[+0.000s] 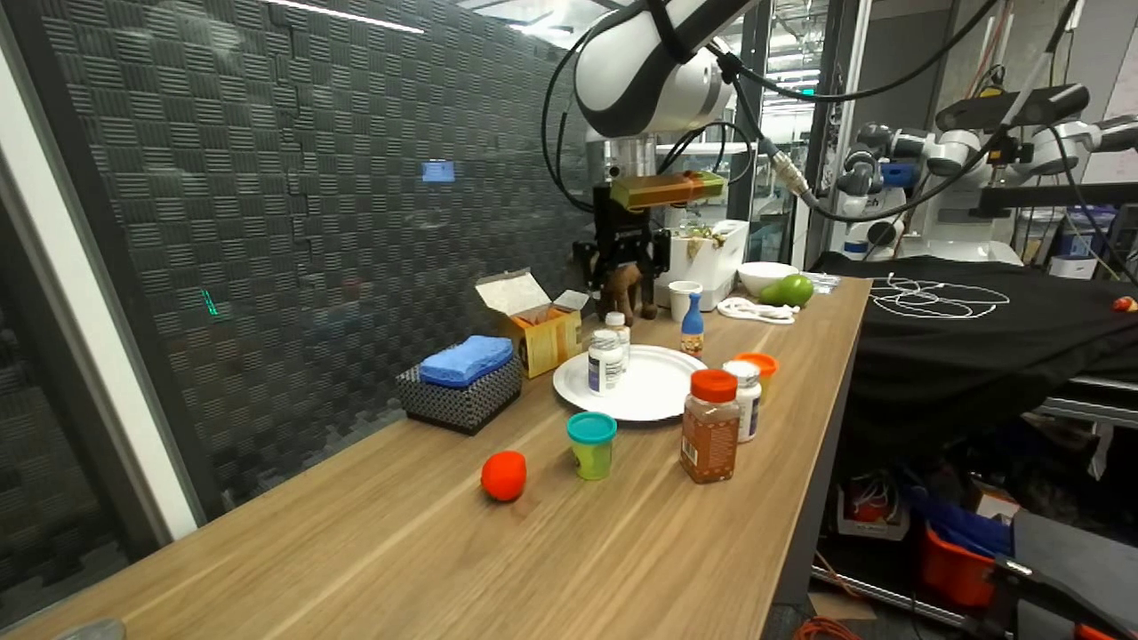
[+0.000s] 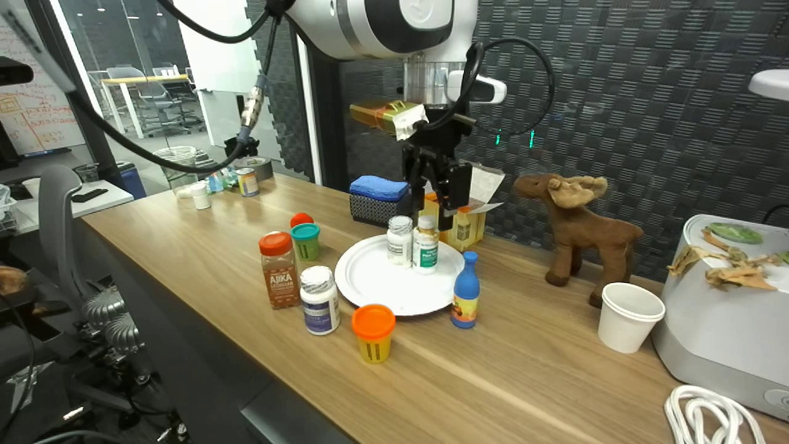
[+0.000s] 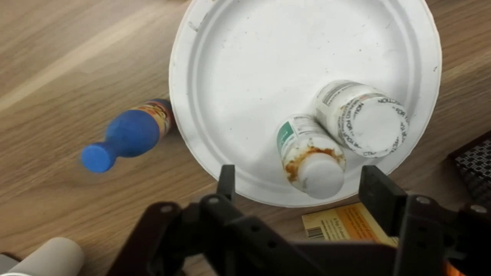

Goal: Pick up all the objects surrounding the white plate and arrange them on the plate

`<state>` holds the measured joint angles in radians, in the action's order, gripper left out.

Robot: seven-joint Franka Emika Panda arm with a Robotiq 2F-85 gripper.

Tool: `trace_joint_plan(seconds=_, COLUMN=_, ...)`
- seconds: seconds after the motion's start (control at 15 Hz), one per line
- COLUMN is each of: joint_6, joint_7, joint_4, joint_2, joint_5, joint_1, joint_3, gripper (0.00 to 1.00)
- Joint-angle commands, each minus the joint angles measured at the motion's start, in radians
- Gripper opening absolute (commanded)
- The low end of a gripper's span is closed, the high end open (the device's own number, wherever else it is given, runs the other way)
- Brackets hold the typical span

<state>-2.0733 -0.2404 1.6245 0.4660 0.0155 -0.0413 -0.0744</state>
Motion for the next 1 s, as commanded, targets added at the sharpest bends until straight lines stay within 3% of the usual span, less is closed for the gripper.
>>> trace_joint_plan(seconds=0.0, joint_6=-0.015, joint_7=-0.050, joint_4=0.056, joint_2=-0.048, joint_5=-0.044, joint_1=-0.017, joint_3=-0.018, gripper=1.00)
trace_joint_plan(seconds=0.53, joint_6=-0.080, joint_7=-0.062, joint_4=0.127, joint_2=-0.140, joint_5=-0.171, joint_1=-0.075, joint_3=-0.034, gripper=1.00)
trace_joint_plan(seconds=0.93, joint_6=-0.094, joint_7=-0.101, joint_4=0.161, joint_2=-0.204, joint_5=-0.132, joint_1=-0.084, joint_3=-0.081, gripper=1.00)
